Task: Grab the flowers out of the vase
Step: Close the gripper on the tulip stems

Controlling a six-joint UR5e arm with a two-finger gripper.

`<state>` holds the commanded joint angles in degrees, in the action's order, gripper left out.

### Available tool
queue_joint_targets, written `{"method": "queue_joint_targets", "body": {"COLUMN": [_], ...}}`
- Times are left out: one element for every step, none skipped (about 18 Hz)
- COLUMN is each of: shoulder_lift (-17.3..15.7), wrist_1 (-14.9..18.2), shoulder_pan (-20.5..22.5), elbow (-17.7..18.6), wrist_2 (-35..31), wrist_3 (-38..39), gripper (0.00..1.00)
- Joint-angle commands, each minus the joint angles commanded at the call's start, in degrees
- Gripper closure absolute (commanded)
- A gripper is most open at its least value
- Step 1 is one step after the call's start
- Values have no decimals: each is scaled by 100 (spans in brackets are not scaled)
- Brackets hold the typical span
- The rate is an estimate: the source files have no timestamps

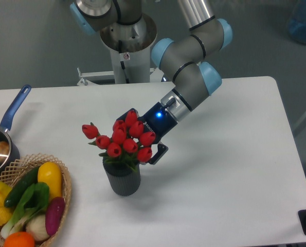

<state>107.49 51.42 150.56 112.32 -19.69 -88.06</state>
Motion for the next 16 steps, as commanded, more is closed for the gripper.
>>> {"method": "queue_joint_targets", "body": {"shoulder_lift": [0,9,0,0,0,0,0,0,0,0,0,0,0,0,0,-9], "wrist_1": [0,0,0,0,0,9,9,17,18,18,18,26,26,26,26,26], "shoulder_pan": [0,17,35,35,26,26,26,35,35,26,26,26,26,26,18,18], "elbow": [9,9,9,9,0,0,0,9,9,9,9,9,9,9,9,9], "wrist_2": [0,0,0,0,0,0,0,0,0,0,26,35,61,70,70,70], "wrist_3": [-27,-27,-27,-27,-27,8,17,43,43,52,61,78,122,166,219,254], "gripper": [22,25,30,34,34,41,46,52,52,52,52,52,52,53,53,53]}}
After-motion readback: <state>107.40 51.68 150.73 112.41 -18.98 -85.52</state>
